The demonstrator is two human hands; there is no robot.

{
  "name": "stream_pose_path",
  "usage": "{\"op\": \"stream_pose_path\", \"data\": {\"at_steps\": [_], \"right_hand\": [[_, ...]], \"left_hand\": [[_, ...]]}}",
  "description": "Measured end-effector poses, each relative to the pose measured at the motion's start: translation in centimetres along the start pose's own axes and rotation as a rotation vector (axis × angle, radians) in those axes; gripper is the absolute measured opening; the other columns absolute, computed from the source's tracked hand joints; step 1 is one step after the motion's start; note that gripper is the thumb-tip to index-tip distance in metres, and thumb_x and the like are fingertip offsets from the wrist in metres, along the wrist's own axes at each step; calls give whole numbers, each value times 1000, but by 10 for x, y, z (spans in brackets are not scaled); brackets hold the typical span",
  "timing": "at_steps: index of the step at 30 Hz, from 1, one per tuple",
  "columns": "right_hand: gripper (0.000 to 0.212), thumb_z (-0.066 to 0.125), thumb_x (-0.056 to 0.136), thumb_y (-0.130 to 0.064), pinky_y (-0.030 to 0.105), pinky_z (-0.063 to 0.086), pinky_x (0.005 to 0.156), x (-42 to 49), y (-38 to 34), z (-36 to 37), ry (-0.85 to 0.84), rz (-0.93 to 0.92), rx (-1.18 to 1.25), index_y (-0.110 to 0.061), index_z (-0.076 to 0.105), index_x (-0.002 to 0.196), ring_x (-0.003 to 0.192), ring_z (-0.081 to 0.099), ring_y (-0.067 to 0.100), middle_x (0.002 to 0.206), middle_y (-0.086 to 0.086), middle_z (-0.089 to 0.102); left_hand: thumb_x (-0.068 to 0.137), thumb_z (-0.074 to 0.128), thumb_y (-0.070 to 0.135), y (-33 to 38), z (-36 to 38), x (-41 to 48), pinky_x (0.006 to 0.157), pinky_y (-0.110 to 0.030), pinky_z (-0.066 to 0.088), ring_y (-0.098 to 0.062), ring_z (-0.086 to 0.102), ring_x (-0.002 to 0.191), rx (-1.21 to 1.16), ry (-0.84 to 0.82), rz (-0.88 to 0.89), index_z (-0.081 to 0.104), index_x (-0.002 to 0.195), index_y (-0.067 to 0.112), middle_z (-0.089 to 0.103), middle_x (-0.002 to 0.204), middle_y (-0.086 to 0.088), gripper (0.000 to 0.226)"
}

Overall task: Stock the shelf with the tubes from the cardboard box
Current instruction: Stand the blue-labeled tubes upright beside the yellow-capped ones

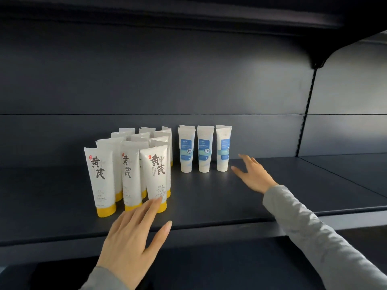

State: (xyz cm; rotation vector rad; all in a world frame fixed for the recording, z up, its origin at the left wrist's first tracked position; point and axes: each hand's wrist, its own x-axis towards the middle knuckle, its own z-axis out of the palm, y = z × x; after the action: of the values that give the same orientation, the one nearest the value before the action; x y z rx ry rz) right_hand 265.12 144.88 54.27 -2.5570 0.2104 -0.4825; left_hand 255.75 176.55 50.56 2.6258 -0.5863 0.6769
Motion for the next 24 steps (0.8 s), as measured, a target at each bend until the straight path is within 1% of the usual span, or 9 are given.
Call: {"op": "stream_pose_path", "data": {"at_steps": [1,4,5,7,12,16,18,21,24], "right_hand": [[62,46,95,-45,47,32,110,-13,-1,-8,19,-12,-34,-19,26,147,139,30,27,152,5,32],[63,43,94,-50,51,24,114,-53,-1,-28,85,-38,-89,-22,25,148,144,19,22,155,-1,27],[64,42,94,-51,51,22,115,-67,-1,-33,99,-36,-103,-23,24,148,145,16,22,155,-2,25],[64,40,93,-52,51,19,116,-95,-1,-40,123,-16,-115,-25,22,149,146,10,21,157,-3,21],[71,33,86,-61,46,16,118,-166,6,-43,178,55,-97,-33,18,149,147,2,14,158,-8,14],[74,25,82,-64,43,10,119,-216,22,-43,241,150,-188,-34,17,149,147,1,15,159,-9,10],[73,24,82,-64,43,6,118,-237,32,-46,261,209,-237,-34,16,149,147,1,16,159,-9,8],[74,23,83,-65,42,5,118,-267,47,-52,294,277,-271,-34,15,149,147,1,14,159,-10,9],[73,27,84,-62,44,14,119,-293,63,-57,332,339,-272,-31,17,149,147,10,16,158,-8,16]], "left_hand": [[68,-13,81,-1,0,-1,107,-33,32,-11,39,131,-16,12,-1,33,141,30,41,142,13,100],[72,-10,79,-2,-6,-1,106,-36,34,-15,42,130,-7,33,0,39,139,27,46,139,9,99],[70,-12,80,-2,-7,-2,107,-34,31,-14,39,131,-8,29,2,36,140,28,44,141,10,100],[64,-18,81,-4,-9,-4,111,-30,24,-11,32,136,-34,12,6,30,143,31,37,145,13,104],[64,-15,82,2,-12,-12,111,-32,24,-12,30,136,-92,-6,41,28,143,32,36,146,12,103],[79,14,69,14,-5,-17,112,-33,22,-13,29,137,-169,-55,87,28,143,31,36,147,8,76],[86,14,71,24,0,-19,112,-33,21,-13,28,137,-193,-83,124,27,143,31,34,148,8,72],[78,14,66,40,10,-22,112,-32,23,-11,28,137,-232,-129,171,24,144,32,33,148,10,75],[80,9,74,55,24,-24,112,-31,23,-9,26,138,-245,-164,209,20,145,35,29,149,14,77]]}}
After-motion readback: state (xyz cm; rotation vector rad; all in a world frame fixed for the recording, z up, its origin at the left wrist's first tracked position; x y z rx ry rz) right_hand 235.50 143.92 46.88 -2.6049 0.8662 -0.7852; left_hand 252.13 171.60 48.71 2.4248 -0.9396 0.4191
